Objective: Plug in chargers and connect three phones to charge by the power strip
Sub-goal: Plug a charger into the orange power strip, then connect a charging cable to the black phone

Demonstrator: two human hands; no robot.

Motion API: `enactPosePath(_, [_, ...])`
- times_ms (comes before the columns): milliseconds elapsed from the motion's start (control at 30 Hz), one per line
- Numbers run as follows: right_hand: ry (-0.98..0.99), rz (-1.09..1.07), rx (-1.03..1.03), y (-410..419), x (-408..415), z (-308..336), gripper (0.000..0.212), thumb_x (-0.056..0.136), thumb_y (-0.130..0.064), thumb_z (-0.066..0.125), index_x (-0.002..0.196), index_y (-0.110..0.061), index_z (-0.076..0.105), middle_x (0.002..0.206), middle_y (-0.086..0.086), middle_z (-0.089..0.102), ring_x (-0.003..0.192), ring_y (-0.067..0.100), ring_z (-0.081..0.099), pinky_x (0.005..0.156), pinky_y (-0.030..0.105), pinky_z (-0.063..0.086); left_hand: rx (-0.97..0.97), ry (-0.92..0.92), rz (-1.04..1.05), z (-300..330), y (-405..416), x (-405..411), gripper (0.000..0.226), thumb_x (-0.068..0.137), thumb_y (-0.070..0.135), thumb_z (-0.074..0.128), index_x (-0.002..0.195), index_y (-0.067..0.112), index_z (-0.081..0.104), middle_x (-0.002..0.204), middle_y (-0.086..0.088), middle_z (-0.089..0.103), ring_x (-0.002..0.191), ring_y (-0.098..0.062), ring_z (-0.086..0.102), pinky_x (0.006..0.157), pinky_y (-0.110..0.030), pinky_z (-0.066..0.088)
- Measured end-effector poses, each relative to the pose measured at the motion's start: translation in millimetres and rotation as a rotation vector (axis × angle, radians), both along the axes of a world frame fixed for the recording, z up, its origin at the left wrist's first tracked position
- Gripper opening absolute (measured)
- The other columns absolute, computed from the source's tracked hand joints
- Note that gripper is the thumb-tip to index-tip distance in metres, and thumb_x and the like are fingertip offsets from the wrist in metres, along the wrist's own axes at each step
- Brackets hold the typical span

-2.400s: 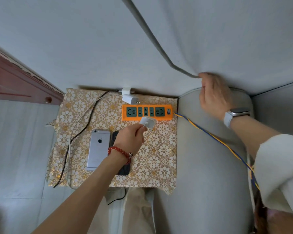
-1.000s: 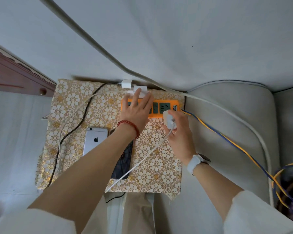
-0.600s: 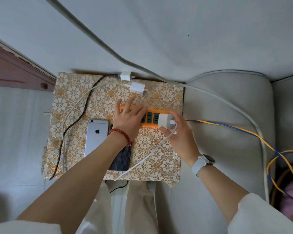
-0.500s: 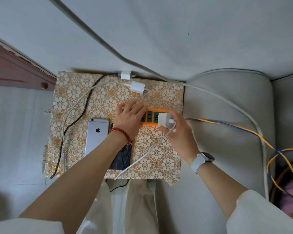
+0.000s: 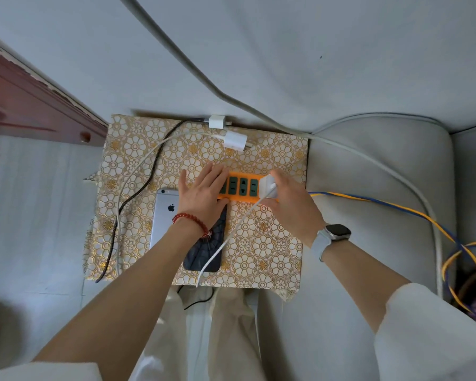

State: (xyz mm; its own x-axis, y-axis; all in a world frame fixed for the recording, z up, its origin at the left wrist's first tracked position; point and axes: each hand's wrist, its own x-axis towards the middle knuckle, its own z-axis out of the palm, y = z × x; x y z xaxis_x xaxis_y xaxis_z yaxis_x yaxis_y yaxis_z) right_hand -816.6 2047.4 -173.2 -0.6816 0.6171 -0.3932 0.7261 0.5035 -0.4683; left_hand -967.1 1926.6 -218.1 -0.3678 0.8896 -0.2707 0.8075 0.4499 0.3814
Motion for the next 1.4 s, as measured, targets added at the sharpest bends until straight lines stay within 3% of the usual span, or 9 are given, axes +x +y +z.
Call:
enactPosePath(400, [-0.102, 0.081, 0.201, -5, -9, 3, 0.046, 0.084, -0.029, 0.062, 0.12, -0.01, 0.041, 0.096, 0.012, 0.064, 0.089, 0.03, 0.057, 0.06, 0.032, 0.037, 0.067, -0.199, 0.068, 13, -4, -2, 0.046, 0.091, 0.022, 0.047, 0.135, 0.018, 0.037, 0.148, 0.002, 0.033, 0.141, -0.017, 0.018, 0.113, -0.053, 0.0])
enactPosePath(533, [-0.101, 0.101, 0.236, -1, -7, 3, 0.048, 0.084, -0.03, 0.063, 0.122, -0.011, 0.042, 0.091, 0.012, 0.064, 0.082, 0.03, 0.059, 0.057, 0.03, 0.035, 0.163, -0.58, 0.349, 36, -38, 14, 0.03, 0.091, 0.021, 0.048, 0.119, 0.015, 0.056, 0.118, -0.005, 0.063, 0.111, -0.021, 0.057, 0.094, -0.032, 0.045])
enactPosePath(667, [-0.088, 0.057, 0.247, -5, -5, 1, 0.054, 0.084, -0.027, 0.064, 0.128, -0.013, 0.038, 0.093, 0.013, 0.065, 0.082, 0.034, 0.062, 0.054, 0.031, 0.038, 0.026, -0.979, 0.475, 55, -87, 32, 0.022, 0.091, 0.025, 0.048, 0.109, 0.021, 0.06, 0.101, 0.0, 0.066, 0.098, -0.014, 0.062, 0.089, -0.023, 0.048])
enactPosePath(800, [0.008, -0.352, 0.03, -50, 10, 7, 0.065, 0.091, -0.016, 0.051, 0.144, -0.011, 0.015, 0.108, 0.01, 0.058, 0.086, 0.027, 0.06, 0.063, 0.036, 0.046, -0.145, -0.801, 0.289, 62, -120, 46, 0.019, 0.087, 0.014, 0.057, 0.104, 0.012, 0.063, 0.095, -0.003, 0.067, 0.088, -0.011, 0.061, 0.083, -0.022, 0.049])
enactPosePath(867, [0.115, -0.424, -0.131, -93, 23, 11, 0.046, 0.092, -0.007, 0.043, 0.137, -0.007, 0.031, 0.099, 0.005, 0.053, 0.08, 0.021, 0.054, 0.066, 0.036, 0.046, -0.157, -0.795, 0.335, 67, -119, 45, 0.011, 0.085, 0.008, 0.057, 0.093, 0.009, 0.064, 0.084, -0.004, 0.065, 0.079, -0.014, 0.061, 0.075, -0.026, 0.055])
enactPosePath(1067, [0.036, -0.138, -0.772, -201, 25, 35, 0.039, 0.095, -0.011, 0.037, 0.133, -0.017, 0.039, 0.144, 0.0, 0.04, 0.119, 0.029, 0.053, 0.102, 0.026, 0.043, 0.079, -1.341, 0.722, 104, -94, 13, 0.013, 0.084, -0.002, 0.054, 0.081, 0.007, 0.062, 0.061, 0.0, 0.071, 0.059, -0.012, 0.068, 0.058, -0.02, 0.057])
enactPosePath(1133, [0.078, -0.18, -0.688, -210, 13, 40, 0.027, 0.097, -0.013, 0.036, 0.117, -0.008, 0.054, 0.126, 0.005, 0.059, 0.1, 0.006, 0.062, 0.088, 0.012, 0.045, 0.113, -1.313, 0.752, 108, -93, -2, 0.012, 0.086, 0.0, 0.052, 0.091, 0.001, 0.063, 0.068, 0.0, 0.072, 0.061, -0.01, 0.069, 0.059, -0.019, 0.057])
enactPosePath(1233, [0.198, -0.53, -0.72, -205, 0, 51, 0.023, 0.097, -0.01, 0.037, 0.102, 0.001, 0.058, 0.1, 0.017, 0.069, 0.082, 0.016, 0.069, 0.074, 0.023, 0.057, 0.085, -1.231, 0.744, 107, -110, -14, 0.025, 0.091, 0.003, 0.044, 0.112, 0.005, 0.057, 0.105, -0.009, 0.066, 0.087, -0.013, 0.065, 0.078, -0.025, 0.054])
enactPosePath(1400, [0.579, -0.943, -0.843, -181, -22, 86, 0.014, 0.09, -0.007, 0.051, 0.095, -0.008, 0.064, 0.077, 0.007, 0.075, 0.074, 0.025, 0.073, 0.061, 0.025, 0.059, -0.274, -1.124, 0.152, 99, -164, 12, 0.05, 0.089, 0.002, 0.046, 0.136, 0.011, 0.033, 0.142, -0.008, 0.04, 0.128, -0.024, 0.041, 0.105, -0.033, 0.033])
